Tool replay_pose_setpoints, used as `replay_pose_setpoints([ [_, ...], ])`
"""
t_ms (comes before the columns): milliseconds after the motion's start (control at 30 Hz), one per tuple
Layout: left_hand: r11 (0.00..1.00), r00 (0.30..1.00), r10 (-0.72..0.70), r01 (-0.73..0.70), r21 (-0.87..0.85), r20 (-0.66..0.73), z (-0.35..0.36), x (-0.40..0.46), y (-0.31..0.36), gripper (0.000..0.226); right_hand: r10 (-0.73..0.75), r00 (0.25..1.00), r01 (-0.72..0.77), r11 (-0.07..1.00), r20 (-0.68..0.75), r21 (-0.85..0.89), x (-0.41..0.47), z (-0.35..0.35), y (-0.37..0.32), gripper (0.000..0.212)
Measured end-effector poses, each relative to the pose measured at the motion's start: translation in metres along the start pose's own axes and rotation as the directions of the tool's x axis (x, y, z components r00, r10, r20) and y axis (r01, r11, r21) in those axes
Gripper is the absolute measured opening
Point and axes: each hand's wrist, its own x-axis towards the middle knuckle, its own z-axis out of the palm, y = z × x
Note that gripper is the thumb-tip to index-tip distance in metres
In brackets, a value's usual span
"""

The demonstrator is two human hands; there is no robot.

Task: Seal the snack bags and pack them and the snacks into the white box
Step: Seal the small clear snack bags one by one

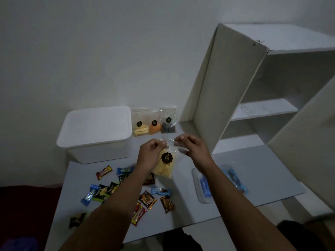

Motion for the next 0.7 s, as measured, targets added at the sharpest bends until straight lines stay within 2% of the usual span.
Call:
replay_pose_setpoints([
  [100, 0.994, 0.996, -0.089, 0.088, -0.06, -0.018, 0.012, 0.026, -0.02, 0.02, 0.067, 0.994, -0.064, 0.997, -0.089, 0.044, 0.027, -0.01, 0.019, 0.015],
  [200, 0.979, 0.984, -0.175, 0.17, -0.11, -0.033, 0.029, 0.06, -0.031, 0.016, 0.192, 0.981, -0.193, 0.981, -0.036, -0.027, 0.055, -0.021, 0.047, 0.025],
  [267, 0.972, 0.979, -0.2, 0.195, -0.133, -0.028, 0.045, 0.087, -0.036, 0.016, 0.252, 0.968, -0.251, 0.962, 0.003, -0.105, 0.076, -0.026, 0.072, 0.018],
  [333, 0.969, 0.974, -0.226, 0.222, -0.104, -0.027, 0.062, 0.115, -0.045, 0.016, 0.282, 0.959, -0.282, 0.954, -0.015, -0.1, 0.099, -0.031, 0.092, 0.012],
  [500, 0.953, 0.953, -0.301, 0.301, 0.016, -0.028, 0.102, 0.185, -0.077, 0.003, 0.317, 0.94, -0.329, 0.94, -0.128, -0.088, 0.187, -0.056, 0.127, 0.014],
  [533, 0.948, 0.95, -0.313, 0.312, 0.06, -0.007, 0.111, 0.201, -0.086, 0.005, 0.318, 0.935, -0.333, 0.939, -0.154, -0.084, 0.207, -0.061, 0.134, 0.014],
  [633, 0.919, 0.938, -0.345, 0.331, 0.216, 0.034, 0.139, 0.247, -0.113, 0.03, 0.323, 0.922, -0.344, 0.936, -0.212, -0.073, 0.263, -0.073, 0.152, 0.015],
  [700, 0.912, 0.929, -0.368, 0.353, 0.21, 0.035, 0.156, 0.274, -0.125, 0.037, 0.326, 0.905, -0.354, 0.934, -0.274, -0.056, 0.299, -0.08, 0.167, 0.014],
])
